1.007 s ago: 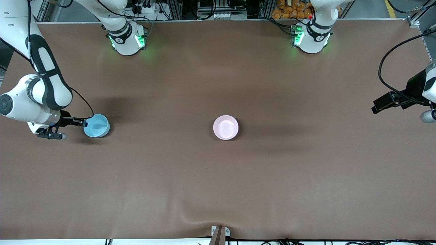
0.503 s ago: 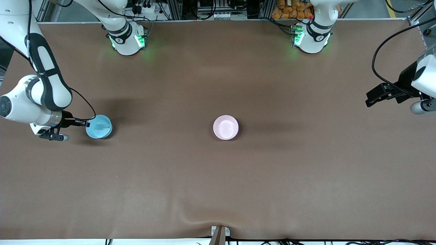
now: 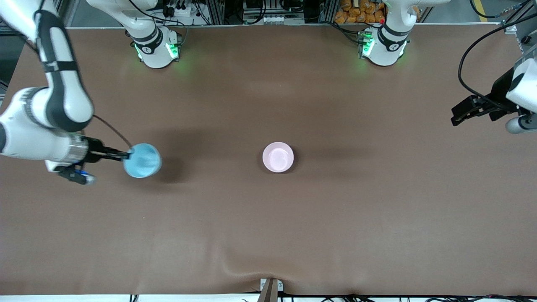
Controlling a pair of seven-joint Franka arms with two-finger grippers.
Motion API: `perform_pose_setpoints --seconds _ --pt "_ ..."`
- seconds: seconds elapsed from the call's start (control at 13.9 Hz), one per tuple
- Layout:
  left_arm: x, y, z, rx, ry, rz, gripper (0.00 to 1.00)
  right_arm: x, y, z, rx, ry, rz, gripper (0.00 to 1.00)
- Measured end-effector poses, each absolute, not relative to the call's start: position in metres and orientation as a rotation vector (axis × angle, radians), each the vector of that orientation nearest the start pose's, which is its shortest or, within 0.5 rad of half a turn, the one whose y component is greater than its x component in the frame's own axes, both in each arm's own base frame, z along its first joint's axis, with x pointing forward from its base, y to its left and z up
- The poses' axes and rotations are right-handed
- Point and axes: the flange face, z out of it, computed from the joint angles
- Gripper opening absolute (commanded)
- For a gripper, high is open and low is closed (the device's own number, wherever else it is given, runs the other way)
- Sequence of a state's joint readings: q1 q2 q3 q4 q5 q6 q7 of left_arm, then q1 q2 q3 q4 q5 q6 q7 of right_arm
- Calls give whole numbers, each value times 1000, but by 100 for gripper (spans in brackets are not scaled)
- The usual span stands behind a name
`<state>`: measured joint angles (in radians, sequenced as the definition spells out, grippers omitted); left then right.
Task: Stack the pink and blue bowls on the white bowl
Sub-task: 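Carry the blue bowl with the right gripper over the pink bowl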
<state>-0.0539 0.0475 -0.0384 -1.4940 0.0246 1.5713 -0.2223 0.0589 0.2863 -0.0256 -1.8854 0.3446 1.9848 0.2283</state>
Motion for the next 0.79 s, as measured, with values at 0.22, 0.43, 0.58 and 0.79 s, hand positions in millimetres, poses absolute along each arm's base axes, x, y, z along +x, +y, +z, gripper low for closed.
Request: perform_pose_setpoints --seconds 0.22,0.43,0.58,0.79 --pt "567 -48 633 -3115 -206 -41 100 597 128 344 -2808 656 286 0" --pt "567 -48 631 -3115 -206 -34 100 582 203 345 -2797 768 272 0" --pt "566 -48 632 -3115 -206 -37 100 565 258 347 -2789 815 256 0" --pt "565 -48 633 -3115 -205 -41 100 536 333 336 -2763 888 214 0"
